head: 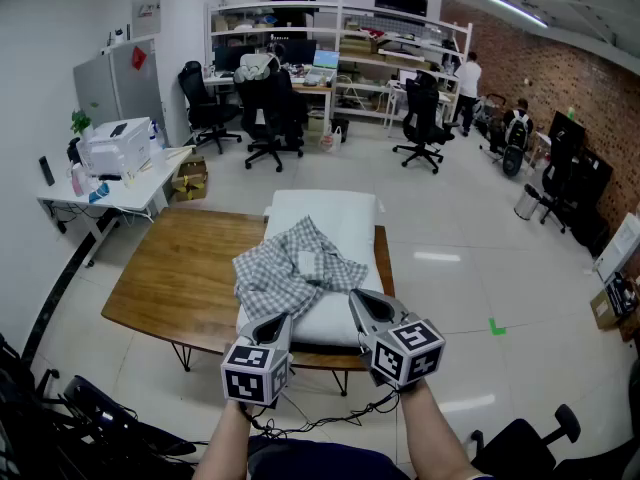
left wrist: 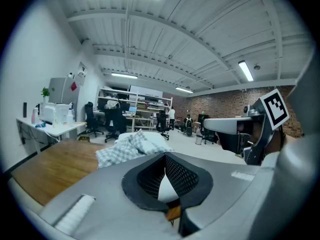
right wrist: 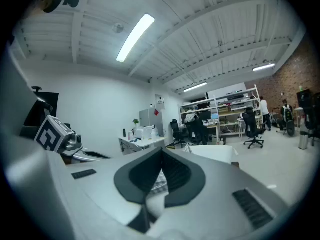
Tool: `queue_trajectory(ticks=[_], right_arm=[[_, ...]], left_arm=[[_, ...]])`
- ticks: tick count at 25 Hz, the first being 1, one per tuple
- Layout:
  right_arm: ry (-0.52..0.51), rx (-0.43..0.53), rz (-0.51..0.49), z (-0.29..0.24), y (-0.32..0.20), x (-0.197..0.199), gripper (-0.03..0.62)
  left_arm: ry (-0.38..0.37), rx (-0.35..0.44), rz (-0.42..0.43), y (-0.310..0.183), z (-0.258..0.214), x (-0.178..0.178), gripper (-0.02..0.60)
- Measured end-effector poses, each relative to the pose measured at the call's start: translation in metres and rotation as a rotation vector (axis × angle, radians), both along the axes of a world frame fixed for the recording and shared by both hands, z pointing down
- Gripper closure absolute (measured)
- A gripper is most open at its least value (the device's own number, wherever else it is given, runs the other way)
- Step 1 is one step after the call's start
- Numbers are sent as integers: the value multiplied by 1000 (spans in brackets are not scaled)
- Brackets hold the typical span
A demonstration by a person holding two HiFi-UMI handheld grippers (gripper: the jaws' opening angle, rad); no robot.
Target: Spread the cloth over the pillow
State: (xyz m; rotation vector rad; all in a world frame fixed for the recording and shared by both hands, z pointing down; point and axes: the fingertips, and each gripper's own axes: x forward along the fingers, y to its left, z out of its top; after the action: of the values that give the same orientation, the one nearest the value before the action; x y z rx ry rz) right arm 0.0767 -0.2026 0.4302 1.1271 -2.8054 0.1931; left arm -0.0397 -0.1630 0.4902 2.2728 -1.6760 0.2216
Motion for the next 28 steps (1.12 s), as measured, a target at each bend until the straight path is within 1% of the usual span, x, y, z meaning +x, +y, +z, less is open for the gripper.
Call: queue_trajectory(ticks=[5,8,10,11,14,16,18,21,24,27,28], right_arm=[[26,-29,-5,20,-4,-16,589],[39,-47,-16,30,-2,-24,589],[45,-62,-21,36,0,-28,589],[49,-69,-23,39,0,-30,589],[63,-89,-23,48,2,-34,589],[72,-101,-23,52,5,-37,589],[81,-111,-24,56,8,-38,589],[95,-122,-18,60,10,-38,589],[107,-126,2,63,9,-31,589],[114,-132,23,66,6,-23,589],[115,-135,27,68,6,-23,589]], left_arm=[[-69,-36,-66,-6,36,-28,575],[-91,-56,-110,-5,60,-43,571],[-90,-66,-127,-5,73,-50,517],[-82,-73,-133,-5,80,-52,503],[-48,-83,-150,-8,99,-59,424],[-24,-94,-158,-10,111,-63,350],[1,-120,-175,-13,125,-66,306],[25,-156,-195,-21,143,-70,304],[52,-165,-200,-31,154,-68,305],[60,-183,-202,-37,164,-68,305],[58,-189,-207,-38,167,-71,314]])
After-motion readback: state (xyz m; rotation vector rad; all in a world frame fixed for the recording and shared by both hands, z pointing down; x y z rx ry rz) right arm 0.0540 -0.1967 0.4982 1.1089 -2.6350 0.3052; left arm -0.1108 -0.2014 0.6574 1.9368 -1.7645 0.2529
